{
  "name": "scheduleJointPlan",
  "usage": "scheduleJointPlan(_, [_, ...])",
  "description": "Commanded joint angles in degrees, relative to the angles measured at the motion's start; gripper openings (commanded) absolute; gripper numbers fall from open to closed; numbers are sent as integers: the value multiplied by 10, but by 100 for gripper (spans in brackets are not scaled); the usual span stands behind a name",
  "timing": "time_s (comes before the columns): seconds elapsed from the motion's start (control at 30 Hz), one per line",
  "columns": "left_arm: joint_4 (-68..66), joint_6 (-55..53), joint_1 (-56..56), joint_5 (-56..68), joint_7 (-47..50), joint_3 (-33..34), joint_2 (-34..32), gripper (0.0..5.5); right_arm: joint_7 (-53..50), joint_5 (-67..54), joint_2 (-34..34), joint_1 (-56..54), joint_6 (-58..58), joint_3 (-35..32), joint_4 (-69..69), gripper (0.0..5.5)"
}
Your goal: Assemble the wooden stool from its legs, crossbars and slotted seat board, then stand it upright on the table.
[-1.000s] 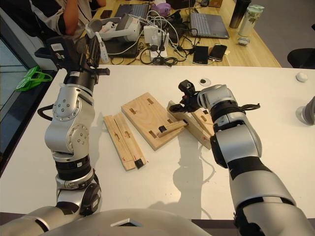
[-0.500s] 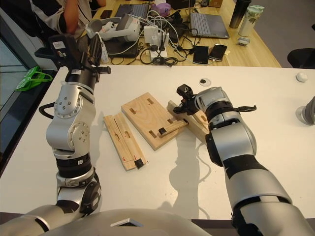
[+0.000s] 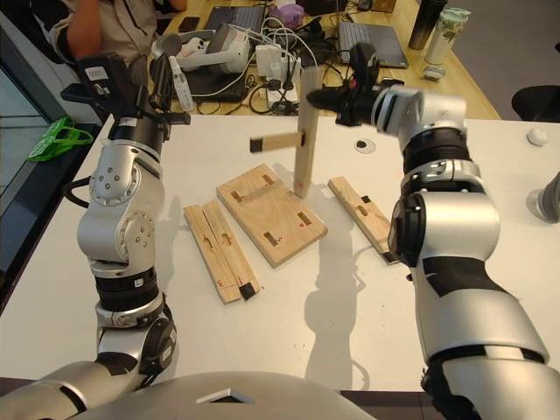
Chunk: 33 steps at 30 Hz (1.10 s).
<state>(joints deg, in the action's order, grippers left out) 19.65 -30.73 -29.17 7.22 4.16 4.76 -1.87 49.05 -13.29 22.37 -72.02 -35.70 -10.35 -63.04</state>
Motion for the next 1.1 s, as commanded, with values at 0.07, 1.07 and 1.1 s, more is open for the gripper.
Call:
scheduleJointPlan(0.07, [-9,6,-18,-1,-4,12,-14,155,-49,-88,-19,134,-115,-54,277,100])
scheduleJointPlan(1.07, [32,-14,15,-1,12,22,-17,155,-247,-306,6,521,-273,-177,741,99])
scheduleJointPlan(1.1, [32,-14,15,-1,11,21,-17,155,-248,-306,2,523,-264,-173,738,99])
